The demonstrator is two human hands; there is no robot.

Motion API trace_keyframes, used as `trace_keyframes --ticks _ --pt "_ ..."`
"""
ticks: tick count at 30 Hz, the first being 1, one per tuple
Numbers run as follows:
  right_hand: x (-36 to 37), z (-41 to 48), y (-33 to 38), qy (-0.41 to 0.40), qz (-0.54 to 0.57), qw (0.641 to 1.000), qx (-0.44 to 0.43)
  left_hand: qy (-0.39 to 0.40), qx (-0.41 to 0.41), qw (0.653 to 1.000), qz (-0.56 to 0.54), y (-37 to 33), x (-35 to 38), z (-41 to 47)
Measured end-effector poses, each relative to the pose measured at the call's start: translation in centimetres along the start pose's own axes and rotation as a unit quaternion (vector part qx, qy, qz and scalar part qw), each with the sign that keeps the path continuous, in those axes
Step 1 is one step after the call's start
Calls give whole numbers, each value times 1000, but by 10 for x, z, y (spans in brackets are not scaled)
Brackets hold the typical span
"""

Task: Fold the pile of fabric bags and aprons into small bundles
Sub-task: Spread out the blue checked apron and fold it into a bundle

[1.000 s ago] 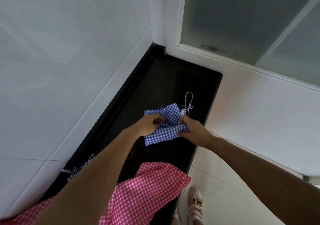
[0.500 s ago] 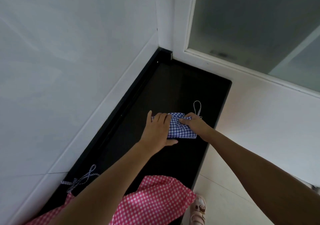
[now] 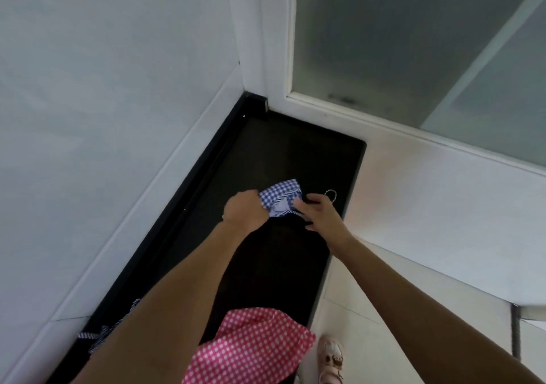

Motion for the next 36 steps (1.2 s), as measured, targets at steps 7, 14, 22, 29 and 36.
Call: trace_keyframes --ticks 7,14,22,29,36 --pt "-28 -57 -20 -68 29 996 -58 194 -264 861 -389 -30 2 -50" --pt "-23 -112 -26 -76 -76 975 -194 238 -334 685 -602 -78 -8 -124" --pt "-28 -155 -3 -74 -12 967 -243 21 -268 745 -611 -109 -44 -164" --pt "-48 -193 40 -14 7 947 -320 20 -222 718 -660 -122 -80 -183" --pt "-111 -172 112 -52 -14 946 -320 167 -144 680 -699 -99 -127 -189"
Point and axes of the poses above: each hand's wrist, its own z-axis towards the middle knuckle, its own x-axis out of the palm, y = z × x, the point moved 2 cm from there along z, towards the middle knuckle, and after that the axes turned 9 degrees about -y, right-handed, at the moved point
